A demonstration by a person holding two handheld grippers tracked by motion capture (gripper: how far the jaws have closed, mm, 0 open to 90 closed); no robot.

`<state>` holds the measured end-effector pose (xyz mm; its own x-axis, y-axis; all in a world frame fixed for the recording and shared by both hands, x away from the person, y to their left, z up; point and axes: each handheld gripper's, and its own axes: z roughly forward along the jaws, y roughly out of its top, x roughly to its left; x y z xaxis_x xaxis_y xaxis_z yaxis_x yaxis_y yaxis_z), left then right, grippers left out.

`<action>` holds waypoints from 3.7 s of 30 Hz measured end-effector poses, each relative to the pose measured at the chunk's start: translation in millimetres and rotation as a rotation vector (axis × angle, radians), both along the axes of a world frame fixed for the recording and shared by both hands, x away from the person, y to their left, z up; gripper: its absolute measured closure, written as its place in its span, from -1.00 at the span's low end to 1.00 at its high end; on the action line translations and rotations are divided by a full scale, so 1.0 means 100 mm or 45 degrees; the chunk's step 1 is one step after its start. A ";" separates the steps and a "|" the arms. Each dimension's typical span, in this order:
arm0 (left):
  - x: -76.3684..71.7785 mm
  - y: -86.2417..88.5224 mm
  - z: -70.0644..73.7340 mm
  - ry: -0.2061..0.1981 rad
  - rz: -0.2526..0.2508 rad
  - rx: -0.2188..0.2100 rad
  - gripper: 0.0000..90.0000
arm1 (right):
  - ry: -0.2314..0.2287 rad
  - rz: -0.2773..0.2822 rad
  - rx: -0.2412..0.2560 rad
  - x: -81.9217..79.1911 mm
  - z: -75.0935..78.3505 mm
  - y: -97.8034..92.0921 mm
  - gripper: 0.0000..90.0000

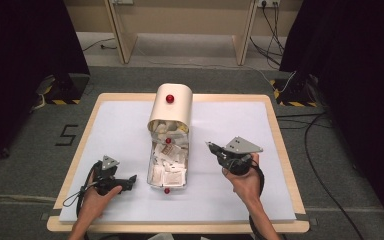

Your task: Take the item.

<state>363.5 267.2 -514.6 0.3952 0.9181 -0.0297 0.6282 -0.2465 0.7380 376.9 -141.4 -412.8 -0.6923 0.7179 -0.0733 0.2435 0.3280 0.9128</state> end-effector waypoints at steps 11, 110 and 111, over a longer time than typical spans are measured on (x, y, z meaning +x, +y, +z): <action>0.00 0.00 0.00 0.000 0.000 -0.001 -1.00 | 0.038 -0.134 -0.006 0.07 -0.13 -0.39 0.98; 0.00 0.00 0.00 0.000 0.000 0.000 -1.00 | 0.248 -0.233 -0.147 0.33 -0.78 -0.59 0.92; 0.00 0.00 0.00 -0.002 0.002 0.000 -1.00 | 0.248 -0.233 -0.147 0.33 -0.78 -0.59 0.92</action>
